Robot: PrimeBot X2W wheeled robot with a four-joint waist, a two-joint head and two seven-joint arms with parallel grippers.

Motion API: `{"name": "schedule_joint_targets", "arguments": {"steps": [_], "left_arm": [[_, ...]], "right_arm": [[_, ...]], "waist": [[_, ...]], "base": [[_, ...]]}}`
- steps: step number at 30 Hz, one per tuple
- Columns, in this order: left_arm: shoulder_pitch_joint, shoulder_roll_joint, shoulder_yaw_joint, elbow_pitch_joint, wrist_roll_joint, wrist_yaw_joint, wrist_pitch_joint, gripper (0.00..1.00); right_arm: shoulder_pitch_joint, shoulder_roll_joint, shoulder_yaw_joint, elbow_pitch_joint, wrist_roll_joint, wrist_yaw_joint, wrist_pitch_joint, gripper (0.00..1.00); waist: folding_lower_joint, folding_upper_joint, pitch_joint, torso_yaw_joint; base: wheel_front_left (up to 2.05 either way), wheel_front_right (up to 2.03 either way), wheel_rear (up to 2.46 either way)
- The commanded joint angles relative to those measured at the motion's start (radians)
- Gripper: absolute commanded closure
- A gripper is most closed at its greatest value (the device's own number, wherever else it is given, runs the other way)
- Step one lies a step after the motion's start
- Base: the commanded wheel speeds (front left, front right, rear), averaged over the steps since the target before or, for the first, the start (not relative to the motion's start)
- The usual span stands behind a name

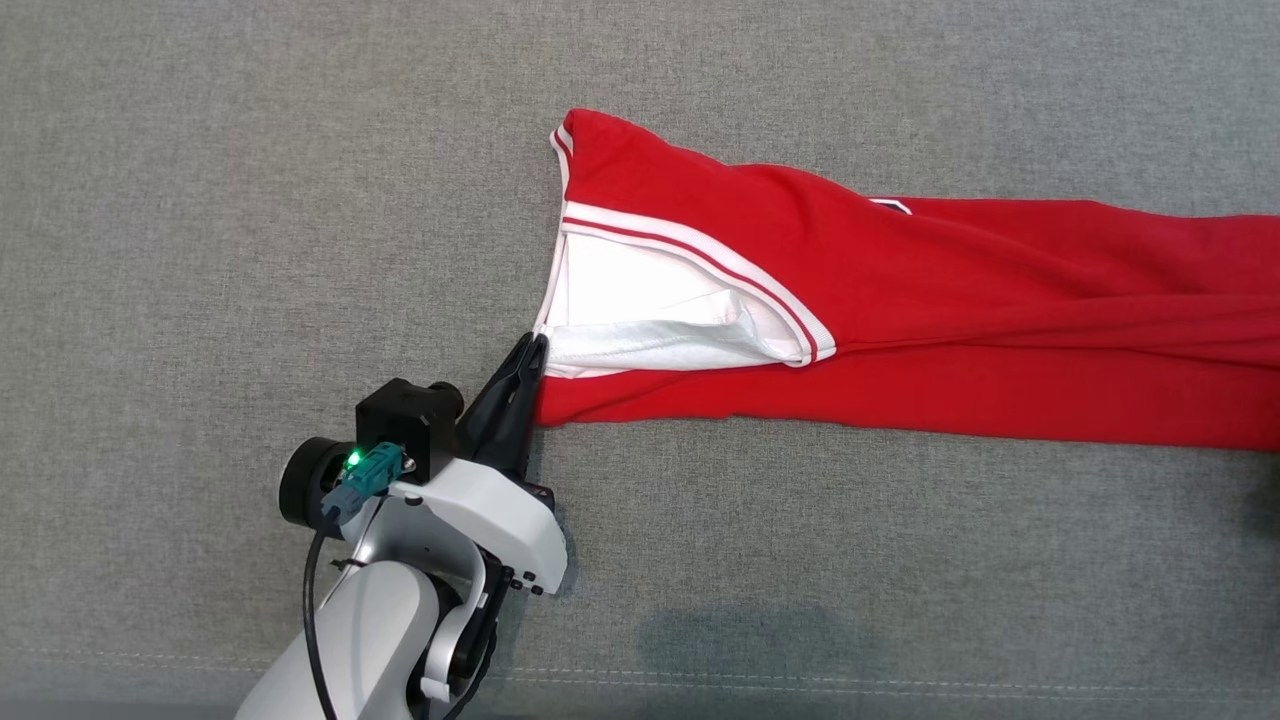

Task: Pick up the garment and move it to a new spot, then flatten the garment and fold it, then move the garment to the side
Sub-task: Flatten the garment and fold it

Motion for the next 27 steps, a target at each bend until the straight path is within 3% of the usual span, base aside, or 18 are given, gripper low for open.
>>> {"name": "schedule_joint_targets", "arguments": {"steps": [1,3,4,5,6,7,8,15,27], "left_arm": [[-0.002,0.025,0.032,-0.018,0.013,0.010,-0.001,1.00],[-0.003,0.026,0.028,-0.014,0.017,0.013,-0.001,1.00],[-0.004,0.026,0.028,-0.013,0.021,0.017,-0.005,1.00],[-0.005,0.026,0.027,-0.010,0.024,0.019,-0.009,1.00],[-0.006,0.025,0.027,-0.008,0.025,0.021,-0.012,0.67],[-0.007,0.024,0.027,-0.005,0.025,0.021,-0.015,0.29],[-0.006,0.024,0.025,-0.002,0.025,0.022,-0.015,0.01],[0.002,0.014,0.034,-0.004,0.021,0.028,-0.061,0.00],[0.060,-0.002,0.121,-0.027,0.003,0.043,-0.223,0.00]], "right_arm": [[0.004,-0.036,0.015,-0.011,-0.006,-0.003,-0.010,1.00],[-0.001,-0.035,0.018,-0.003,-0.008,-0.003,-0.010,1.00],[-0.003,-0.034,0.022,0.004,-0.008,-0.003,-0.010,0.91],[-0.006,-0.033,0.026,0.009,-0.007,-0.003,-0.010,0.75],[-0.007,-0.032,0.029,0.014,-0.007,-0.003,-0.010,0.57],[-0.009,-0.031,0.031,0.018,-0.006,-0.003,-0.010,0.14],[-0.010,-0.030,0.032,0.022,-0.006,-0.003,-0.010,0.00],[0.004,-0.008,0.008,-0.026,-0.034,-0.003,-0.010,0.00],[0.089,0.110,0.025,-0.208,-0.077,-0.003,-0.010,0.00]], "waist": [[0.0000,0.0000,0.000,0.001],[0.0000,0.0000,-0.001,0.002],[0.0000,0.0000,-0.002,0.003],[0.0000,0.0000,-0.004,0.003],[0.0000,0.0000,-0.006,0.004],[0.0000,0.0000,-0.009,0.004],[0.0000,0.0000,-0.013,0.004],[0.0000,0.0000,-0.060,0.000],[0.0000,0.0000,-0.205,-0.025]], "base": [[0.00,0.00,0.00],[0.00,0.00,0.00],[0.00,0.00,0.00],[0.00,0.00,0.00],[0.00,0.00,0.00],[0.00,0.00,0.00],[0.00,0.00,0.00],[0.00,0.00,0.00],[0.00,0.00,0.00]]}}
